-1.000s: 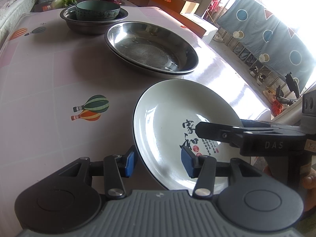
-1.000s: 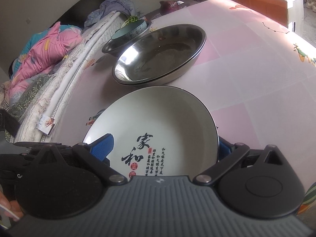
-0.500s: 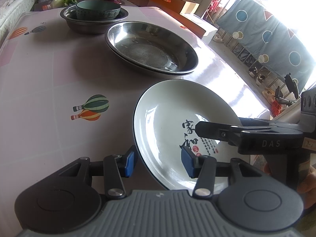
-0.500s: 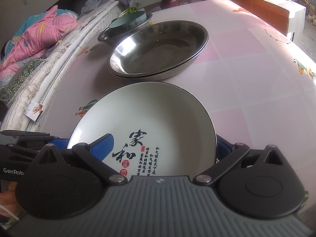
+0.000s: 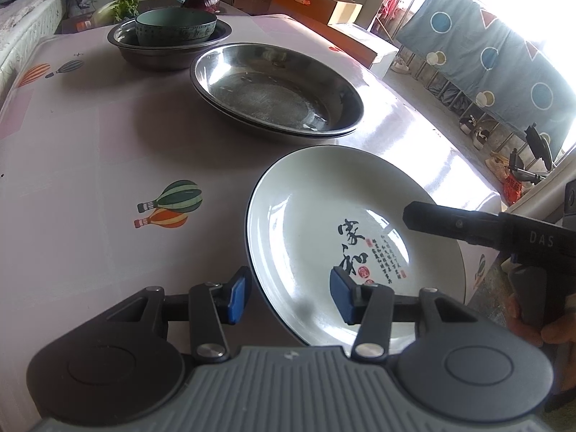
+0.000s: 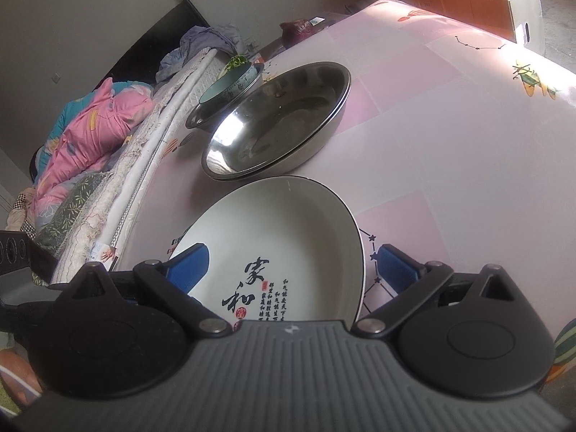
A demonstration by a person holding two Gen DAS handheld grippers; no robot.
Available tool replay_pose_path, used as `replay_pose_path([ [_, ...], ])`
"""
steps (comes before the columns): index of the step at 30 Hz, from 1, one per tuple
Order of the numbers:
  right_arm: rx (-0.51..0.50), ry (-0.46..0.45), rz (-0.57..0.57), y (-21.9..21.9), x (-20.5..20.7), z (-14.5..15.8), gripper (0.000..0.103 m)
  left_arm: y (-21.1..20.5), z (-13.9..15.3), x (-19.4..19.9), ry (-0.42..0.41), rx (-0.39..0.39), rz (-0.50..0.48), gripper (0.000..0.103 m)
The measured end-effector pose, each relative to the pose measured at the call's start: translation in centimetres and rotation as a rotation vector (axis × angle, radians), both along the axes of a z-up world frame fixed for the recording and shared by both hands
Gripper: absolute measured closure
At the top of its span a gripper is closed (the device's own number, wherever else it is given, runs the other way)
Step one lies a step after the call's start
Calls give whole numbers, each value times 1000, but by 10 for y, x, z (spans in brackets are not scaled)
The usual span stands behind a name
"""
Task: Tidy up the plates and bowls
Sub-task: 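Lift the white plate off the table with both grippers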
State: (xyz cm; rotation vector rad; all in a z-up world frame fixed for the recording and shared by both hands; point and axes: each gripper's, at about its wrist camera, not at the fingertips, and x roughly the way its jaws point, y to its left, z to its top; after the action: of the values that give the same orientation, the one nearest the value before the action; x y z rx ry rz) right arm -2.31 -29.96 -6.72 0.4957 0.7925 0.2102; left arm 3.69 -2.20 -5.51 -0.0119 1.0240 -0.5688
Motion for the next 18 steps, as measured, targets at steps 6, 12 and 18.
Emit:
replay_pose_path([
  [6,-46,-12,-60,-7,-18,-6,43,-3,-1,1,-15,13,15,63],
  [12,-53,-10,-61,-5,-23,-10,73,-5,0,0,-25,37,34,67],
  [18,-39,-11,-76,-2,-18,-10,73,-3,3,-1,-34,50,58,66],
])
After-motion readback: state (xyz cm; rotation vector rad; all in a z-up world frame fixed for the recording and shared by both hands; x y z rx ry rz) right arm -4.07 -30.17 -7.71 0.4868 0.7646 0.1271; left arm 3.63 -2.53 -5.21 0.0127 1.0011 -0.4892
